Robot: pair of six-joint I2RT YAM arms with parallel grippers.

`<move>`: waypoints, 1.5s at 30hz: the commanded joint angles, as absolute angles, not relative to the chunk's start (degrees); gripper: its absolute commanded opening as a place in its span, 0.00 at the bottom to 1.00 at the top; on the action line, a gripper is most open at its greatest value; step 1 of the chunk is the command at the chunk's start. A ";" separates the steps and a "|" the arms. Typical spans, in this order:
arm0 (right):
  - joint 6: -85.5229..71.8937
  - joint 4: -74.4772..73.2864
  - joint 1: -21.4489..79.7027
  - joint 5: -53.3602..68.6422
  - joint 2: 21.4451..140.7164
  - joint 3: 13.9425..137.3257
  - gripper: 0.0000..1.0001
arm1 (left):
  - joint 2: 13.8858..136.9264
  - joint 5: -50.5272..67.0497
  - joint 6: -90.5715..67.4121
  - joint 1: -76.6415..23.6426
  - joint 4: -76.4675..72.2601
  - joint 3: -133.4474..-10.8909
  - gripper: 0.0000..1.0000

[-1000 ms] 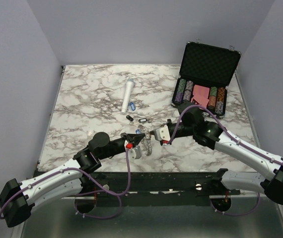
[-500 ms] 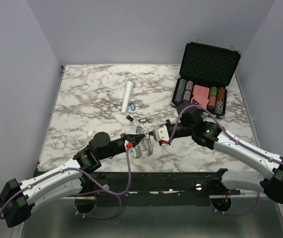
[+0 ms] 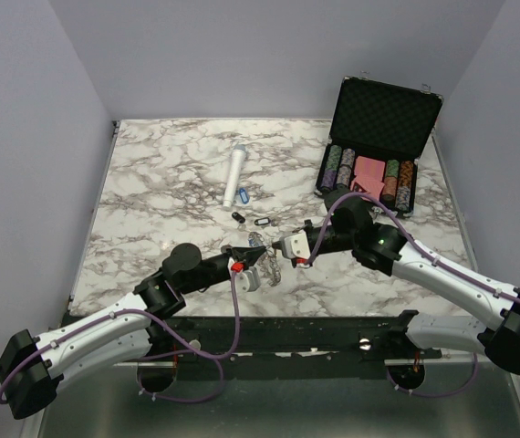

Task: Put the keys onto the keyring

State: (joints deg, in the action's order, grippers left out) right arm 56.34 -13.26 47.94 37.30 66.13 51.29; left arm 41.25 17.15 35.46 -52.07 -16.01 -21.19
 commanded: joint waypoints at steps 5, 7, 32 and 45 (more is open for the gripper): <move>55.37 -11.43 49.04 38.94 66.97 52.82 0.00 | 39.73 18.98 34.72 -52.38 -20.65 -22.94 0.00; 55.28 -11.34 48.96 38.94 66.97 52.73 0.00 | 39.81 18.98 34.72 -52.29 -20.57 -22.94 0.00; 54.05 -10.46 48.96 39.99 66.88 53.17 0.00 | 40.69 18.54 33.05 -52.29 -18.46 -24.17 0.00; 54.49 -10.11 48.96 40.17 67.06 53.09 0.00 | 40.52 18.37 31.82 -52.21 -18.54 -24.35 0.00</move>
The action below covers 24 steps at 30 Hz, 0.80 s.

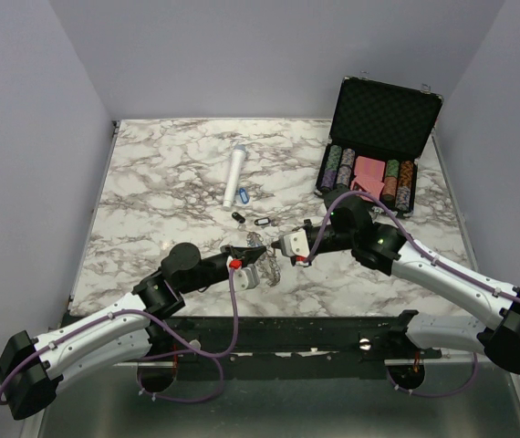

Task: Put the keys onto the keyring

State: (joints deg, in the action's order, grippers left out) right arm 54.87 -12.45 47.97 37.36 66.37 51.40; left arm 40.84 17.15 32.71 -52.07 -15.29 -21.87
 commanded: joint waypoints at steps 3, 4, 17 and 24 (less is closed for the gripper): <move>55.02 -10.55 48.96 40.34 67.06 53.17 0.00 | 40.52 18.37 31.64 -52.21 -18.46 -24.35 0.00; 55.19 -10.63 48.96 40.43 67.06 53.09 0.00 | 40.43 18.46 31.55 -52.21 -18.46 -24.52 0.00; 56.95 -11.51 49.39 40.69 67.24 53.00 0.00 | 40.25 18.46 30.50 -51.94 -18.90 -24.52 0.00; 57.31 -12.39 49.31 40.69 67.24 53.09 0.00 | 40.25 18.54 30.15 -51.68 -19.07 -24.52 0.00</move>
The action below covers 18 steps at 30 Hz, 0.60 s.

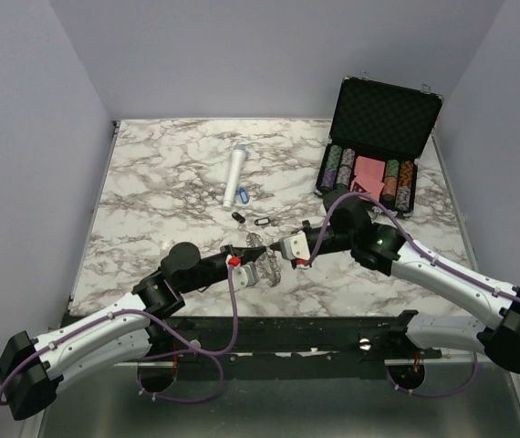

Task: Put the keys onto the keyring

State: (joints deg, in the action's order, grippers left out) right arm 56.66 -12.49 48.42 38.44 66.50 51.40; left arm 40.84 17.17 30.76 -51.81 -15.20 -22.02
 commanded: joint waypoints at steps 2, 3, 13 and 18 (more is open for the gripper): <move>57.31 -12.39 49.31 40.43 67.24 53.00 0.00 | 40.08 18.46 30.23 -51.59 -19.07 -24.52 0.00; 57.39 -12.48 49.31 40.17 67.15 53.00 0.00 | 40.08 18.46 30.23 -51.59 -18.90 -24.52 0.00; 54.15 -11.95 49.22 38.41 66.97 53.35 0.00 | 40.34 18.54 30.24 -51.50 -18.37 -24.61 0.00; 52.47 -13.80 48.87 37.62 66.53 53.88 0.00 | 40.60 18.37 30.06 -51.50 -18.11 -24.52 0.00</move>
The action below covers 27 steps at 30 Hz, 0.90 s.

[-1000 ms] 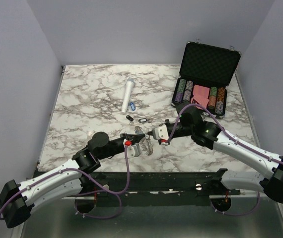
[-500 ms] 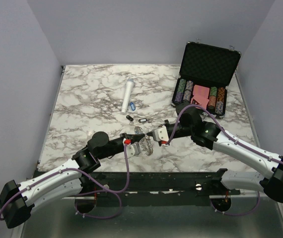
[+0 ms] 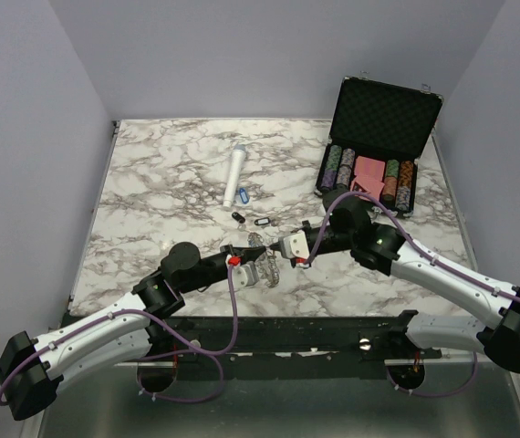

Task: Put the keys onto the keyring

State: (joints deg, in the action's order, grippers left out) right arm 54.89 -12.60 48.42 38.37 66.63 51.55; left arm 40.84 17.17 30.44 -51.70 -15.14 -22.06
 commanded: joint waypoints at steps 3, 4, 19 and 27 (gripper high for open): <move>52.12 -14.94 48.34 37.44 66.10 54.23 0.00 | 40.52 18.28 30.06 -51.50 -17.93 -24.43 0.00; 52.12 -15.29 48.17 37.44 65.92 54.32 0.00 | 40.43 18.11 29.97 -51.50 -17.93 -24.52 0.00; 46.41 -20.21 45.62 39.72 65.13 56.95 0.00 | 38.23 18.28 20.94 -50.89 -20.48 -24.43 0.00; 35.08 -20.75 42.98 43.15 65.04 59.77 0.00 | 34.20 17.32 3.63 -48.69 -24.95 -21.98 0.00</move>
State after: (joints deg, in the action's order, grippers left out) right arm 42.96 -19.68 44.36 39.66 66.19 57.69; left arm 37.41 17.32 15.66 -49.84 -18.02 -22.46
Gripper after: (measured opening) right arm 0.005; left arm 0.007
